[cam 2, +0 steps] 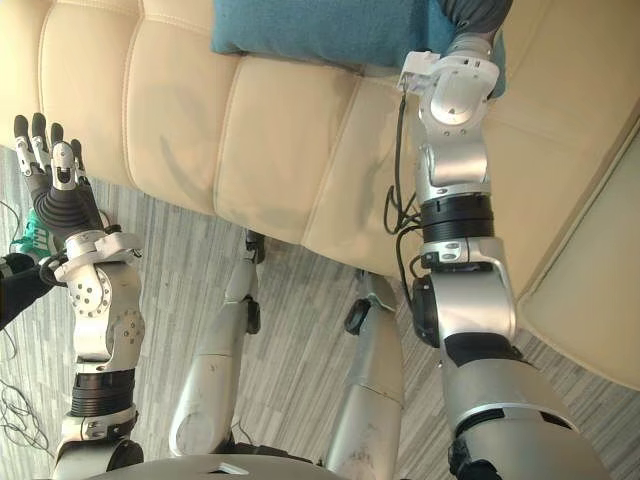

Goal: Pick up cushions and gather them together orderly.

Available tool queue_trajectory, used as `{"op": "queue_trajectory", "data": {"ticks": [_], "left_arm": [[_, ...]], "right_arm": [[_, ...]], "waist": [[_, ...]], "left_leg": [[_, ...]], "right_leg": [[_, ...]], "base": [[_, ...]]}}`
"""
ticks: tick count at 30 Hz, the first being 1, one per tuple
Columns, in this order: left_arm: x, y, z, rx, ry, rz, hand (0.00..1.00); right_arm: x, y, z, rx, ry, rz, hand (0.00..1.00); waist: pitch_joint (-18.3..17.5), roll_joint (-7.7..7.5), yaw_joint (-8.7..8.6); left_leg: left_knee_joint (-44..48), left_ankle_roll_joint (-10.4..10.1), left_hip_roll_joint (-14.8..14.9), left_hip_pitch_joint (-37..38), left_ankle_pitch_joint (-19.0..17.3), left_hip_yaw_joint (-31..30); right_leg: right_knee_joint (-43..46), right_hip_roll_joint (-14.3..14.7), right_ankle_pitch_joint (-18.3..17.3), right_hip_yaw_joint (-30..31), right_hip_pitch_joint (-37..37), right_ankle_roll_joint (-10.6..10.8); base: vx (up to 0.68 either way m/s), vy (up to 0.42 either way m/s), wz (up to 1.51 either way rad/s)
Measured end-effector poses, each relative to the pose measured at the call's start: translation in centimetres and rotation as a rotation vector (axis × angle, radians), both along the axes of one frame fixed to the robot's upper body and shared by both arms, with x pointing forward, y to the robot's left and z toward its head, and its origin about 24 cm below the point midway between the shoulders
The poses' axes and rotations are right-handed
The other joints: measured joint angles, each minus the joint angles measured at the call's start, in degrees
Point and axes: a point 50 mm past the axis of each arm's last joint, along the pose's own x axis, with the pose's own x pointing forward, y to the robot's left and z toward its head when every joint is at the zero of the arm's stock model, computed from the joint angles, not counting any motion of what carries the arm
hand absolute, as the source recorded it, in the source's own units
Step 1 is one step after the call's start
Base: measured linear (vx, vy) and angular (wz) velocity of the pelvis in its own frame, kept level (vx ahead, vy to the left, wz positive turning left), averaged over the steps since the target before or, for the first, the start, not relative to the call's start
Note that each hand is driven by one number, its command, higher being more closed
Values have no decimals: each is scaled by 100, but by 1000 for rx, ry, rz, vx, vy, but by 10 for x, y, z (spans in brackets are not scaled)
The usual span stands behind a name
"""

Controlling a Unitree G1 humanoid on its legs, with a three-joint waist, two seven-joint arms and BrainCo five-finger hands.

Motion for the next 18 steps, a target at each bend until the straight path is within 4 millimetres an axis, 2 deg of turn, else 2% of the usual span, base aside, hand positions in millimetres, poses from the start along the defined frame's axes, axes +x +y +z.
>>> {"op": "queue_trajectory", "data": {"ticks": [4,5,18], "left_arm": [[-1,2,-1,-20,4,14,0],[-1,2,-2,-27,5,16,0],[-3,8,-5,-74,17,66,0]], "right_arm": [[-3,8,-10,58,-9,19,100],[-4,9,-13,67,-11,14,0],[-5,12,-18,157,-20,35,0]], "waist": [[0,0,-17],[0,0,-22],[0,0,-32]], "left_leg": [[0,10,-2,-11,8,-35],[0,10,-4,-11,9,-51],[1,19,-28,-10,15,-79]], "right_leg": [[-13,-7,-53,-45,17,-29],[-14,-12,-67,-62,28,-15],[-20,-46,-117,-92,35,1]], "base": [[-7,-100,3],[-6,-104,5],[-4,-90,1]]}}
